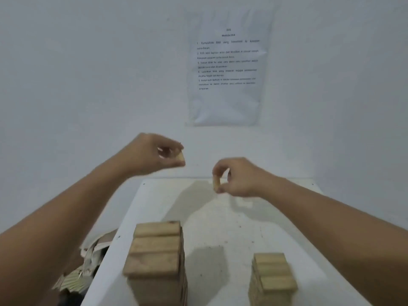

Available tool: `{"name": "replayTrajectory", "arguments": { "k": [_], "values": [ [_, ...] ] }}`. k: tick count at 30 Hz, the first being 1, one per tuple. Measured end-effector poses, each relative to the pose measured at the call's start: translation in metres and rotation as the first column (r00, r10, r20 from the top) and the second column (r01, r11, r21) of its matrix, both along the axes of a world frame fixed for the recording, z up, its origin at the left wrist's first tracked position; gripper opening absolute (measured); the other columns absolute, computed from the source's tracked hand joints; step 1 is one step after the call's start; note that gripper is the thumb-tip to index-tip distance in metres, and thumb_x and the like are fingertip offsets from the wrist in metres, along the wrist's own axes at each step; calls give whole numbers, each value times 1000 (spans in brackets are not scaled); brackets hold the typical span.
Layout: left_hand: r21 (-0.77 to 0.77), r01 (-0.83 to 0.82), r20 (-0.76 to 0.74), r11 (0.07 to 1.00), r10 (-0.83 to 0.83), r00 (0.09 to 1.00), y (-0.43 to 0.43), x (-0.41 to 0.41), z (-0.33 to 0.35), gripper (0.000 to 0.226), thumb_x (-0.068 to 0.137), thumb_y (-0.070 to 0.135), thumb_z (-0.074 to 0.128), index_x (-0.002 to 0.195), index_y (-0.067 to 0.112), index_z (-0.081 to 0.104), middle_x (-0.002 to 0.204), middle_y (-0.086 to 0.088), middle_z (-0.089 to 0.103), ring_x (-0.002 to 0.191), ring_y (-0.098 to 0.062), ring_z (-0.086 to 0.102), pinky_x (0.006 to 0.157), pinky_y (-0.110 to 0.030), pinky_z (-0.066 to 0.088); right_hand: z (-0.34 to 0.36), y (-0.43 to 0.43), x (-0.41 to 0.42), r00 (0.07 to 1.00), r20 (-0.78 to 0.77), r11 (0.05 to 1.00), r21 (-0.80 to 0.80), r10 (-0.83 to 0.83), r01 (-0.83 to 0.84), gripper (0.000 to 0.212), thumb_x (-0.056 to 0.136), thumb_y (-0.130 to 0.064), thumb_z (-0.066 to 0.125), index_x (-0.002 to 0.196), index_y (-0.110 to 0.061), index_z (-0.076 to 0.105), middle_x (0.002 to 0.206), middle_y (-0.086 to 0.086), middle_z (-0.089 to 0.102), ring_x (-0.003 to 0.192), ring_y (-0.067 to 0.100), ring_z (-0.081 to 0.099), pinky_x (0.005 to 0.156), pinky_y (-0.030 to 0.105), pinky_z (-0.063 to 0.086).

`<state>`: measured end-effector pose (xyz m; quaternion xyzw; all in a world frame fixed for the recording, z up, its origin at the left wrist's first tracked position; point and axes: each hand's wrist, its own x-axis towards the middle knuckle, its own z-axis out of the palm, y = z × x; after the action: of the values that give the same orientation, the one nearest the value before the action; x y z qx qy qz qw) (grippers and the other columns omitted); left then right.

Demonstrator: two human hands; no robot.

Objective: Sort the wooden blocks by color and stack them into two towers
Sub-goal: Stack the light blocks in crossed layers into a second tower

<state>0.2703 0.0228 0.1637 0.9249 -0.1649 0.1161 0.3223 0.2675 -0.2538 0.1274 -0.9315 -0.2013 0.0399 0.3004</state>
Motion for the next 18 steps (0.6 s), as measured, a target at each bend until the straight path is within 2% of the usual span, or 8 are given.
{"name": "replayTrajectory", "arguments": {
  "k": [2,4,5,8,10,12,15,18],
  "values": [
    [-75,7,69,997,-2,998,-13,-53,50,38,71,34,93,107,28,81,94,9,79,90,-11,76,94,-25,58,42,-11,-45,995,89,997,73,-45,38,18,76,-25,87,87,-31,73,78,-29,62,65,1,57,65,22,44],
    [-102,50,117,994,-38,992,-31,-117,91,42,71,38,92,111,30,80,99,12,78,91,-4,74,89,-15,55,77,-27,-98,988,138,989,143,-69,49,15,76,-28,87,82,-33,74,84,-44,57,74,11,58,71,25,50],
    [-112,87,142,990,-71,987,-41,-152,105,44,70,40,90,112,31,79,101,14,78,93,-1,74,88,-12,54,89,-37,-126,985,157,985,169,-72,45,16,76,-28,87,83,-35,74,84,-45,56,76,12,57,75,24,49],
    [-87,233,158,969,-218,963,-72,-253,110,48,69,43,89,114,28,79,104,15,77,98,-7,74,90,-17,56,95,-67,-205,984,154,978,202,-91,59,23,73,-32,90,88,-40,75,83,-17,62,79,13,59,79,28,51],
    [-19,286,130,958,-281,951,-91,-300,83,48,72,46,90,115,28,79,105,16,75,98,-9,73,87,-23,58,75,-83,-249,992,98,982,178,-83,65,29,69,-34,91,90,-43,74,87,-8,62,79,16,61,81,34,55],
    [41,298,96,954,-300,949,-109,-328,41,47,75,50,89,116,30,78,105,17,74,93,-3,70,82,-24,57,41,-93,-279,996,32,990,113,-84,80,30,67,-36,91,89,-45,73,90,-8,64,79,14,60,80,38,56],
    [119,278,-54,953,-273,960,-133,-339,-33,51,78,56,85,121,33,75,106,15,73,93,1,65,84,-28,55,-17,-95,-309,991,-96,996,26,-88,91,25,70,-33,90,86,-42,72,98,-19,66,84,5,58,78,25,51],
    [165,222,-239,961,-180,954,-150,-331,-98,51,78,53,84,120,28,73,106,13,70,97,-4,62,89,-34,54,-71,-92,-320,980,-165,994,-14,-109,108,23,75,-29,85,88,-39,69,102,-22,62,87,3,56,75,18,45]
  ]
}}
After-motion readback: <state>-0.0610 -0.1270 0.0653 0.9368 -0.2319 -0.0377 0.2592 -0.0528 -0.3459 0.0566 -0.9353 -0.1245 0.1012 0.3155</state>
